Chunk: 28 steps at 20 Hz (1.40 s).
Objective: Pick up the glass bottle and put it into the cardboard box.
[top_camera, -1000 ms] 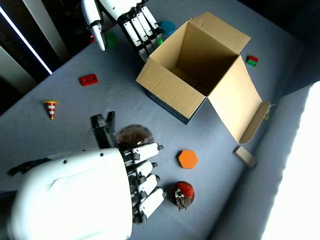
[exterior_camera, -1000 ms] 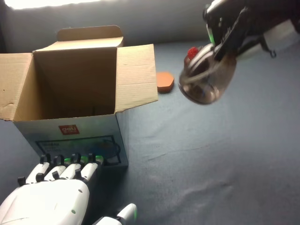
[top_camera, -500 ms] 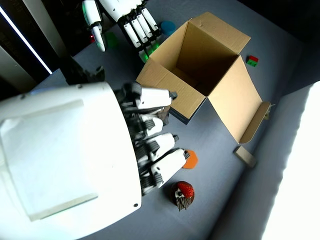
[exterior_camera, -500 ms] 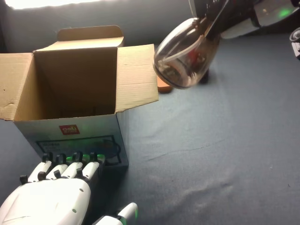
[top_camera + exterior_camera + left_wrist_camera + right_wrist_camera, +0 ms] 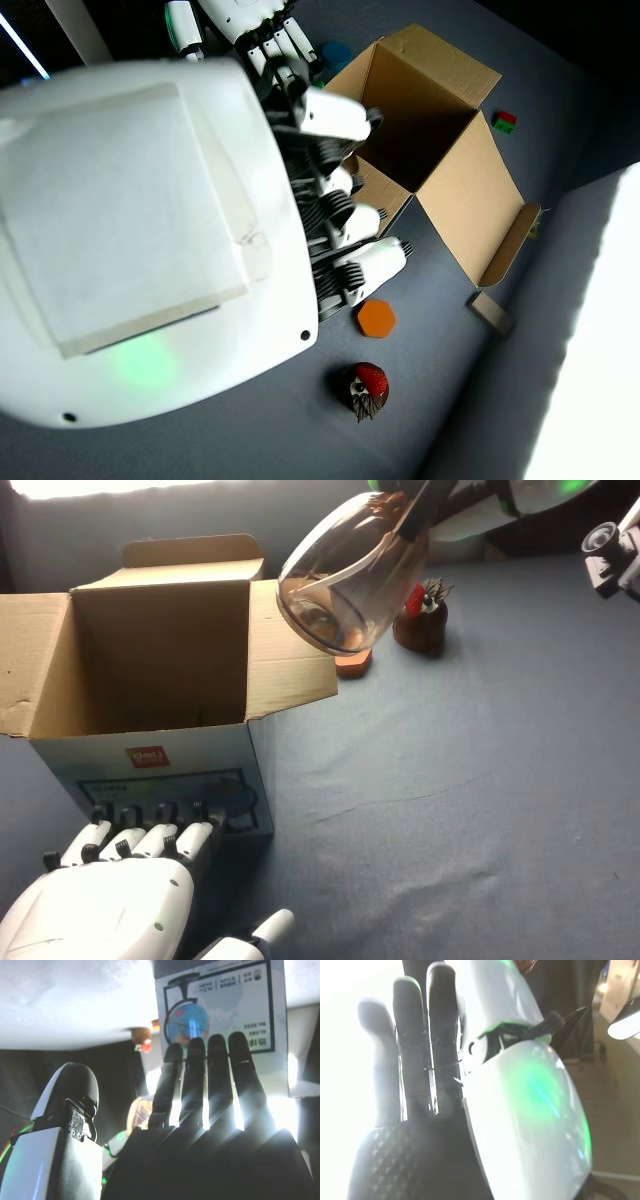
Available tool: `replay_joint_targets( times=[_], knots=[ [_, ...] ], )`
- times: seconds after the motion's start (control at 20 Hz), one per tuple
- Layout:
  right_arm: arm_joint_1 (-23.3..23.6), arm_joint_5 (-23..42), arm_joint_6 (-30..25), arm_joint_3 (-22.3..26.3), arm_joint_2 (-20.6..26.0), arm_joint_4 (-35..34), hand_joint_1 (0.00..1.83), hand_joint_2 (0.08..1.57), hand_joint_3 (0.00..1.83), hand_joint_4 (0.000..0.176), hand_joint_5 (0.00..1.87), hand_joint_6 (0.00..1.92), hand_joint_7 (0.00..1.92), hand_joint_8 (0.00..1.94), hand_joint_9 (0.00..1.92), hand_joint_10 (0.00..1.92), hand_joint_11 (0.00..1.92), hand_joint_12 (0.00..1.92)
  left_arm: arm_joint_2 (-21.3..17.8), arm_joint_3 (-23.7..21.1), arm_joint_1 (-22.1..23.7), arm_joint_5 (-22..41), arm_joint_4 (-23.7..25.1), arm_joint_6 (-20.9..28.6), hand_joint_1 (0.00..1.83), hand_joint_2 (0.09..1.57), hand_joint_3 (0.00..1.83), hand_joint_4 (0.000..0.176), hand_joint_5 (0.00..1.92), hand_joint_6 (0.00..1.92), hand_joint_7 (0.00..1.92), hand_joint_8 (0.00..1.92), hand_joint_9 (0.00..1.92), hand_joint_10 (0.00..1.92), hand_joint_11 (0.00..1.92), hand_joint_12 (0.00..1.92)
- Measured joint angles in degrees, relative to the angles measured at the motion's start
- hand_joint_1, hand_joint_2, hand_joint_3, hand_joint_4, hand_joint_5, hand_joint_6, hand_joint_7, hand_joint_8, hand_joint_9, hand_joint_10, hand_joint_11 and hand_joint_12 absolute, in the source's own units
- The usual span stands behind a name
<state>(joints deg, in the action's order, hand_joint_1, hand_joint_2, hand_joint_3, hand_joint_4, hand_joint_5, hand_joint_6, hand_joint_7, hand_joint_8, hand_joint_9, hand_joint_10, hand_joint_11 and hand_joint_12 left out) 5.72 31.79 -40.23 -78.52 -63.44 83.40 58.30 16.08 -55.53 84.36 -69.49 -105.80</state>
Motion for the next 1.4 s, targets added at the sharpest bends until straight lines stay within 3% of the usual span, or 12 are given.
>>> replay_joint_targets(
  times=[0.35,0.55,0.9,1.0,1.4],
  knots=[
    [-0.3,-2.9,3.2,0.5,-4.3,-5.3,1.36,1.16,0.00,0.000,0.75,1.32,1.00,1.03,0.78,1.35,0.59,1.67,-0.5,0.0,-0.4,-0.1,0.0,0.5,0.09,1.24,0.00,0.019,0.15,0.00,0.17,0.00,0.17,0.00,0.00,0.54],
    [-1.4,-4.9,7.8,0.5,-7.1,-7.3,1.36,1.16,0.00,0.000,0.75,1.30,1.00,1.00,0.79,1.37,0.59,1.68,-0.6,0.0,-0.4,-0.2,0.0,0.7,0.09,1.25,0.00,0.019,0.15,0.00,0.17,0.00,0.17,0.00,0.00,0.54],
    [-1.6,-9.0,21.1,0.5,-12.9,-10.9,1.36,1.15,0.00,0.000,0.78,1.27,1.02,0.98,0.81,1.34,0.59,1.68,-0.6,0.0,-0.5,-0.6,0.1,1.1,0.07,1.25,0.01,0.019,0.16,0.00,0.17,0.00,0.16,0.00,0.00,0.54],
    [-2.1,-8.4,25.2,0.6,-13.1,-16.2,1.36,1.16,0.00,0.000,0.76,1.28,1.00,1.00,0.83,1.34,0.60,1.68,-0.6,0.0,-0.5,-1.0,-0.1,1.1,0.08,1.25,0.00,0.019,0.16,0.00,0.17,0.00,0.17,0.00,0.00,0.52],
    [-4.1,-9.1,28.6,-0.2,-14.5,-17.8,1.36,1.16,0.00,0.000,0.74,1.29,1.00,1.02,0.80,1.37,0.58,1.69,-0.6,0.0,-0.5,-1.4,0.1,1.1,0.06,1.25,0.00,0.016,0.16,0.00,0.17,0.00,0.16,0.00,0.00,0.51]
  ],
)
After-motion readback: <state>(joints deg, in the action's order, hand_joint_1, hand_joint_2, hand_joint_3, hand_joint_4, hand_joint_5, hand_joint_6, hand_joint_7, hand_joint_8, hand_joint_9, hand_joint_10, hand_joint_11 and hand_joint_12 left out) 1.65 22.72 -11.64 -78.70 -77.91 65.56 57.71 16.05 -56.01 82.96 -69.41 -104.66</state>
